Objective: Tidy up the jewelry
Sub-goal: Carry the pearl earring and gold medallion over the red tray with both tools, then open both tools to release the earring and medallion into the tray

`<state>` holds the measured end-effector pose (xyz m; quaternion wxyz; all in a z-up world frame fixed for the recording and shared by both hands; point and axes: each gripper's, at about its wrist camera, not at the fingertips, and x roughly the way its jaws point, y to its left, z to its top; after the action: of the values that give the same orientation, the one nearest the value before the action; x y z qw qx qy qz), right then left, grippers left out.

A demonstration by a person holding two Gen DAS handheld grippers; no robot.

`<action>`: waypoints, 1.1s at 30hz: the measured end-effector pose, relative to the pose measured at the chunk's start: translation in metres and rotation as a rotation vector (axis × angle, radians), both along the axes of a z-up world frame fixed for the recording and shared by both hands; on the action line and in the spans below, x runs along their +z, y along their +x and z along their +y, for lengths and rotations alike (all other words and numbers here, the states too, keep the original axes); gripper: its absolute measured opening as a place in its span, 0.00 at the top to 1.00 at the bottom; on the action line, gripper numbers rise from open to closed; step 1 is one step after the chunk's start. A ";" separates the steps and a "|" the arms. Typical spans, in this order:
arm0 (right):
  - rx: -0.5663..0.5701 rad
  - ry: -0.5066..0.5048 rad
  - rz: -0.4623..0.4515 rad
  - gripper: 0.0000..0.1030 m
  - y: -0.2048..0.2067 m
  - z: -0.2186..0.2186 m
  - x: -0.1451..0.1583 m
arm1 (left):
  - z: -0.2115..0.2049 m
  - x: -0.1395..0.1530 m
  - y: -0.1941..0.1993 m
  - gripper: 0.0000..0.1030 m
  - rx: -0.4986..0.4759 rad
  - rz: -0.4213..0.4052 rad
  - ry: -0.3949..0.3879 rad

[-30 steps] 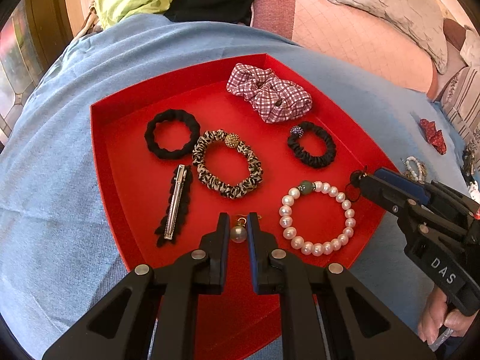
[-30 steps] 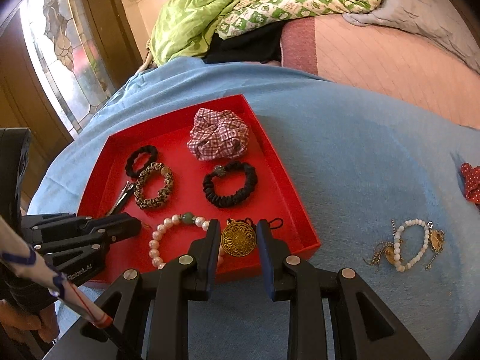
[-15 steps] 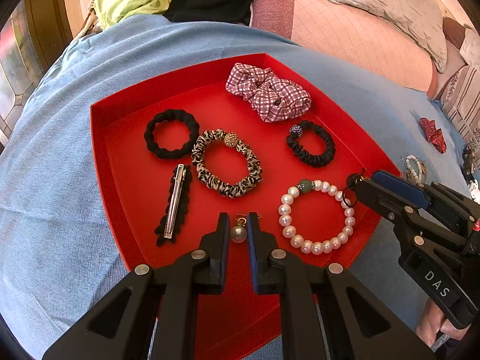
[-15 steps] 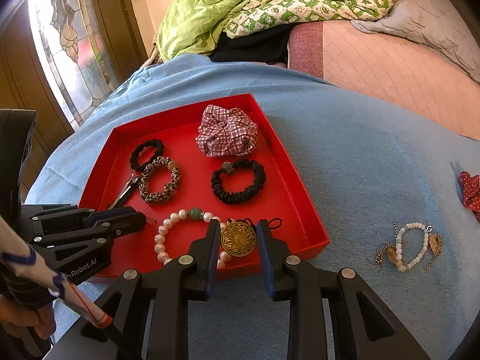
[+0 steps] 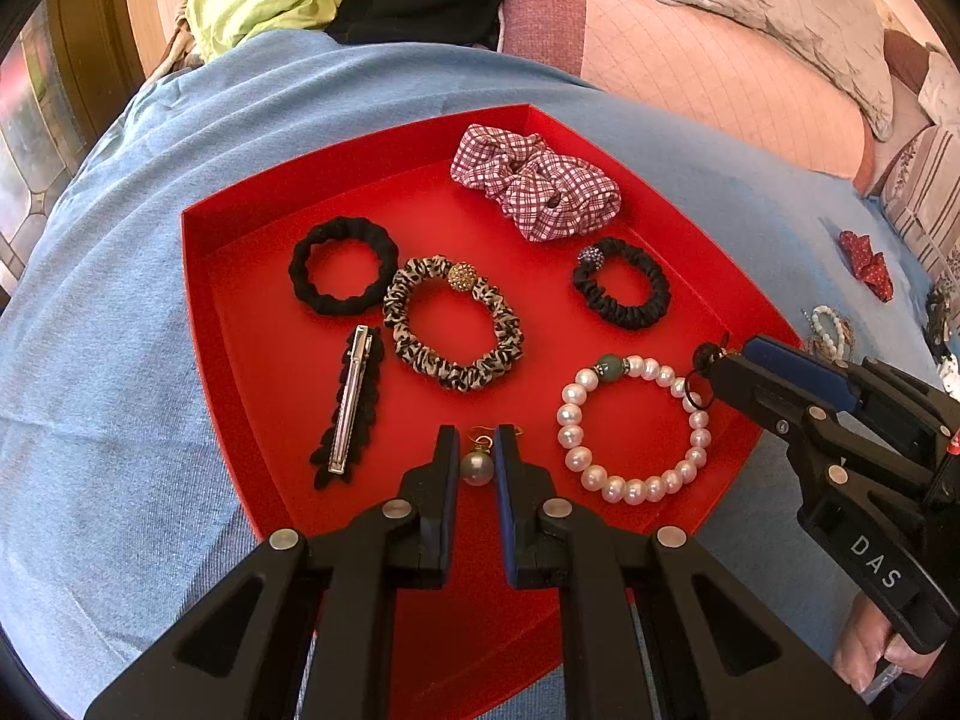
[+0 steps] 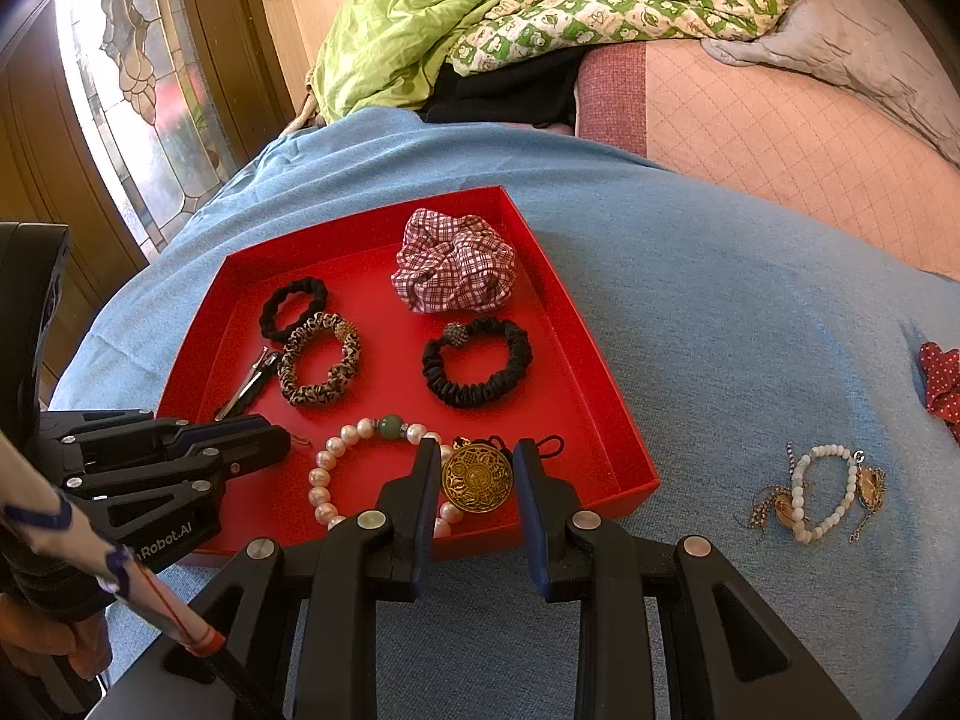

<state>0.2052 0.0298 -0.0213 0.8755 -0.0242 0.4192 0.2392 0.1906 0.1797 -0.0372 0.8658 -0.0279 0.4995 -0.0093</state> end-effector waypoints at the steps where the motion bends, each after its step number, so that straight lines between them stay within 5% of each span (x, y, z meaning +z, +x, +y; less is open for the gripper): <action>1: -0.001 0.000 0.000 0.74 0.000 0.000 0.000 | 0.000 0.000 0.000 0.89 -0.001 0.000 0.000; 17: -0.001 0.005 0.004 0.74 0.000 0.000 0.000 | 0.000 0.003 -0.001 0.89 -0.013 -0.003 -0.009; 22: -0.003 0.012 0.009 0.74 -0.001 0.001 0.000 | 0.000 0.006 -0.001 0.75 -0.012 -0.017 -0.008; 33: -0.004 0.016 0.014 0.74 0.000 -0.002 0.001 | -0.001 0.008 -0.002 0.74 -0.016 -0.026 0.002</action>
<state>0.2055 0.0274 -0.0201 0.8731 -0.0147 0.4236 0.2409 0.1890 0.1782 -0.0296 0.8722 -0.0230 0.4884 -0.0162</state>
